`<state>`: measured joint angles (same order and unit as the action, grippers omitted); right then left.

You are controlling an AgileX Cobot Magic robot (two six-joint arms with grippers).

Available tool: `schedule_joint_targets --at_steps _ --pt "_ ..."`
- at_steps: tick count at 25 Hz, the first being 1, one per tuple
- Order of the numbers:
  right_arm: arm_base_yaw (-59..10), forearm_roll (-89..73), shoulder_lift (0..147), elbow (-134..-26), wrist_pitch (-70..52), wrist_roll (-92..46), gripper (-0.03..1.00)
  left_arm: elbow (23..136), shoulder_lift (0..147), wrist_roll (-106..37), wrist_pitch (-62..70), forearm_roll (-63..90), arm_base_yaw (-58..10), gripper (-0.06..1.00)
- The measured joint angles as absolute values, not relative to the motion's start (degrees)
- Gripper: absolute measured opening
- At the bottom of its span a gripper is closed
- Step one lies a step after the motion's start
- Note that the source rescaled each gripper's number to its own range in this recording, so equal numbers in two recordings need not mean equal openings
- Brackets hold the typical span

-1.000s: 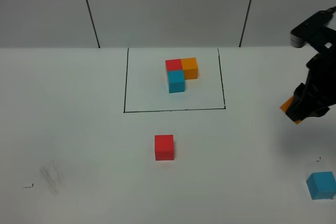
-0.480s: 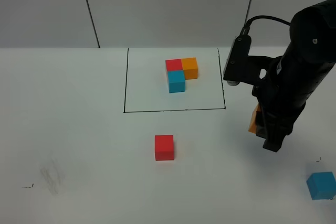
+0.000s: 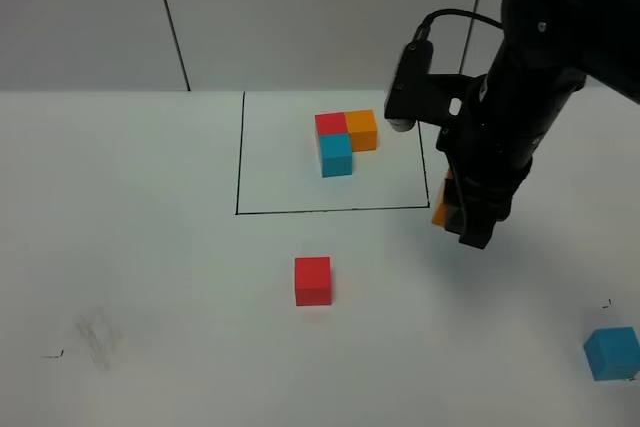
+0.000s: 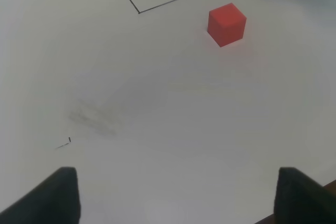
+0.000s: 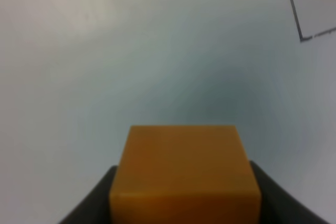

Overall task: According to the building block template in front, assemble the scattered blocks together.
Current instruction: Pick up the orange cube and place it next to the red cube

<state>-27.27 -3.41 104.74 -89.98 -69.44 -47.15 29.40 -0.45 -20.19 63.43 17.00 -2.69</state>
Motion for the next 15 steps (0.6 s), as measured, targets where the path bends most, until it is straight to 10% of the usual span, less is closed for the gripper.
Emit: schedule_joint_targets --at_steps 15 --pt "-33.3 -4.09 112.37 -90.05 -68.69 -53.44 0.18 29.4 -0.45 -20.19 63.43 17.0 -2.69 0.85"
